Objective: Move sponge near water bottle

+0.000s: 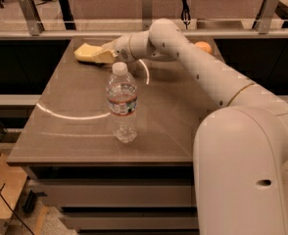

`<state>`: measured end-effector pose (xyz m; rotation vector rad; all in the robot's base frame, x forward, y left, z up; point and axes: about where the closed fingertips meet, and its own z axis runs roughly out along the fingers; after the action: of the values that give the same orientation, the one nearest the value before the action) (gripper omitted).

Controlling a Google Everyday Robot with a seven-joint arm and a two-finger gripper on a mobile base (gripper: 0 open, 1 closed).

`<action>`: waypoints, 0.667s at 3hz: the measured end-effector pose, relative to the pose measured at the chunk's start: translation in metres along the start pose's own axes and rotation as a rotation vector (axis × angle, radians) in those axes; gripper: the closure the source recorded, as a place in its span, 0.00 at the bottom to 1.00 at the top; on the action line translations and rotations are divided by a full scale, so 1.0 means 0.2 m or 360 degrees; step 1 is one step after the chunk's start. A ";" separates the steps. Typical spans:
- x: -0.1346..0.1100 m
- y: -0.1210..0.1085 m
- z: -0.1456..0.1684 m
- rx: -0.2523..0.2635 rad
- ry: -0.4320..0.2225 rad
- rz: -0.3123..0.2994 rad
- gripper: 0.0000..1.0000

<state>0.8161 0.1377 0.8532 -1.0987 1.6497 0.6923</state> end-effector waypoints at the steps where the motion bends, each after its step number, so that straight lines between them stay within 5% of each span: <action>1: -0.08 0.02 -0.17 -0.0027 -0.0035 -0.0051 1.00; 2: -0.14 0.08 -0.44 -0.0080 -0.0025 -0.0149 1.00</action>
Offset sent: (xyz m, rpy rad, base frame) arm -0.0949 -0.1149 0.0961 -0.0671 -0.1206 0.1520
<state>0.7668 0.0802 0.9076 -1.1957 1.5644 0.6835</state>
